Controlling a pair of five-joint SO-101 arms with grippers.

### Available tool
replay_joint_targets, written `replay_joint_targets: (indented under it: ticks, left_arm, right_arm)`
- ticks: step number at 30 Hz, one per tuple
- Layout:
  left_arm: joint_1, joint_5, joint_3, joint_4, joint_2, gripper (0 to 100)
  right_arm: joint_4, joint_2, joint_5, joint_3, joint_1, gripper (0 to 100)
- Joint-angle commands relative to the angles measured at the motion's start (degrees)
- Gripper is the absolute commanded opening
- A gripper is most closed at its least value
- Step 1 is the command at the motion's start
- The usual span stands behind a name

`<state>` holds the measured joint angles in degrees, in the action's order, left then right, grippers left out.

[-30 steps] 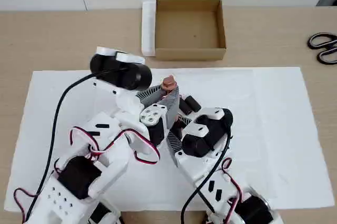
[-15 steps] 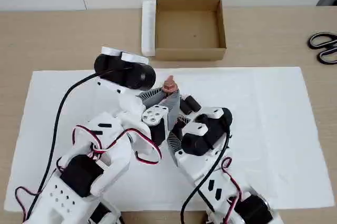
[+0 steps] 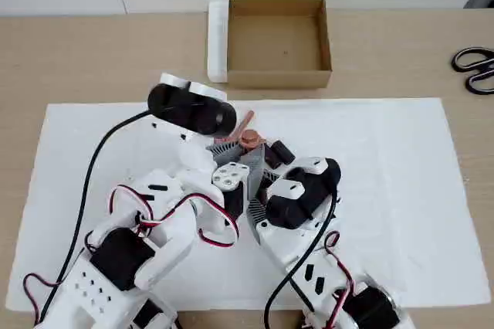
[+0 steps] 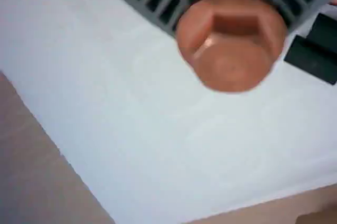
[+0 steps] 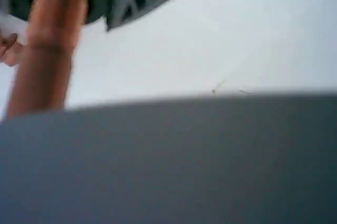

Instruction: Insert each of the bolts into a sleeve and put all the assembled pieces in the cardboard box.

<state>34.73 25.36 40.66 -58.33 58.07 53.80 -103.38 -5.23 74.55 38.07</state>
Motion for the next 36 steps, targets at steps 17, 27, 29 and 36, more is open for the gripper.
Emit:
replay_joint_targets:
  ticks: [17, 27, 29, 36]
  left_arm:
    - [0.18, -0.09, 3.91, -1.05, 2.46, 1]
    - [0.09, 0.18, 3.56, -5.27, 2.73, 22]
    - [0.09, 0.18, 3.47, -5.45, 2.81, 22]
    - [-2.99, -0.09, -3.30, -10.64, 2.90, 22]
  right_arm:
    - [-0.48, -0.57, 0.44, -0.44, -0.75, 0.4]
    - [-0.48, -0.57, 0.53, -0.44, -0.75, 0.4]
    - [-0.48, -0.57, 0.53, -0.44, -0.75, 0.4]
    - [-0.48, -0.57, 0.53, -0.44, -0.92, 0.4]
